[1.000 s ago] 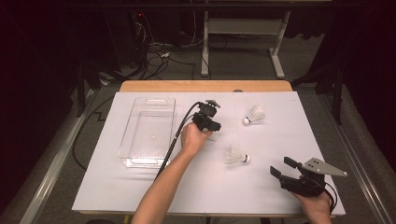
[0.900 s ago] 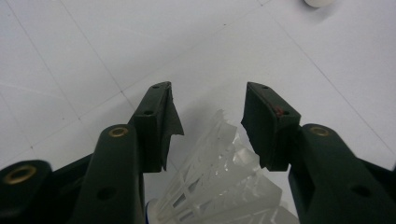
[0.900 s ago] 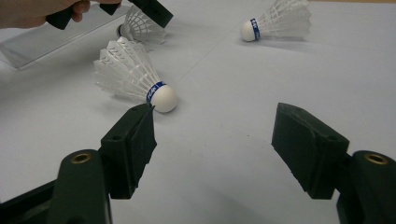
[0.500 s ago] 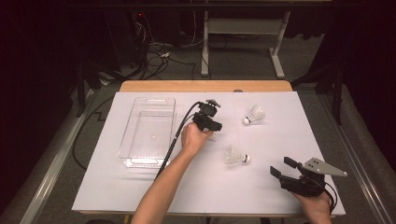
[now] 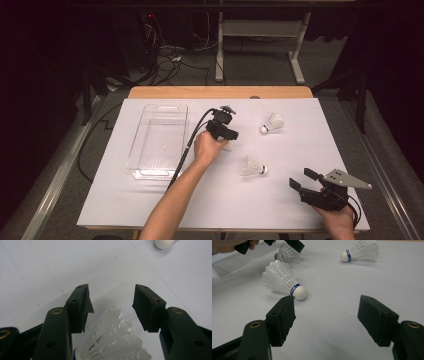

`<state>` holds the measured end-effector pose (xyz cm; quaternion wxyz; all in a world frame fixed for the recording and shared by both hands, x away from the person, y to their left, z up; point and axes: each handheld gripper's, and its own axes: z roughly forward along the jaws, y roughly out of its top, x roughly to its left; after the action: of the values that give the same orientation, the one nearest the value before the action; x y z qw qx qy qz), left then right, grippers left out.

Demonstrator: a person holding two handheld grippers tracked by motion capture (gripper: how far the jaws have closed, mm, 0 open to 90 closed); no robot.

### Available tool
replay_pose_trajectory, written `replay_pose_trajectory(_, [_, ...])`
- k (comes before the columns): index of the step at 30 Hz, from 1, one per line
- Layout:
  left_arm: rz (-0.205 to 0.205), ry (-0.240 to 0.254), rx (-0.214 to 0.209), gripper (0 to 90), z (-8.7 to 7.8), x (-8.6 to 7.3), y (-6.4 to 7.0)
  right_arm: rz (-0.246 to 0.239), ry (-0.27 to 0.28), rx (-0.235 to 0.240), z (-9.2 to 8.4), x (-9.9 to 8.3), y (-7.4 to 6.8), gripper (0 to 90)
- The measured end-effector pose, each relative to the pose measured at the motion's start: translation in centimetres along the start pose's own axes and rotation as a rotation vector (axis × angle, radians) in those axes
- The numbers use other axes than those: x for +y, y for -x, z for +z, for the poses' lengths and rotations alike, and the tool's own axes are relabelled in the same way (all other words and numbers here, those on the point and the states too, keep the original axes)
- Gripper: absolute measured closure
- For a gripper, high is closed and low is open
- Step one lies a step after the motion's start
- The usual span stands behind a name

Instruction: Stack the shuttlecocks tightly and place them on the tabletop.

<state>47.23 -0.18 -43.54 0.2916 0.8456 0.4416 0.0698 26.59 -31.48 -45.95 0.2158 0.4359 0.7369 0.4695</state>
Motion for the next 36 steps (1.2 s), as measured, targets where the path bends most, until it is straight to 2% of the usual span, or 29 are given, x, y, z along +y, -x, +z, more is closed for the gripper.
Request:
replay_pose_trajectory(21, [0.013, 0.017, -0.015, 41.7, -1.1, 0.2, 0.5, -0.002, 0.004, 0.000, -0.1, 0.0, 0.0, 30.6])
replay_pose_trajectory(36, [0.023, 0.033, -0.042, 37.6, -1.8, 0.3, 0.9, -0.003, 0.004, 0.001, -0.1, 0.0, -0.1, 30.6])
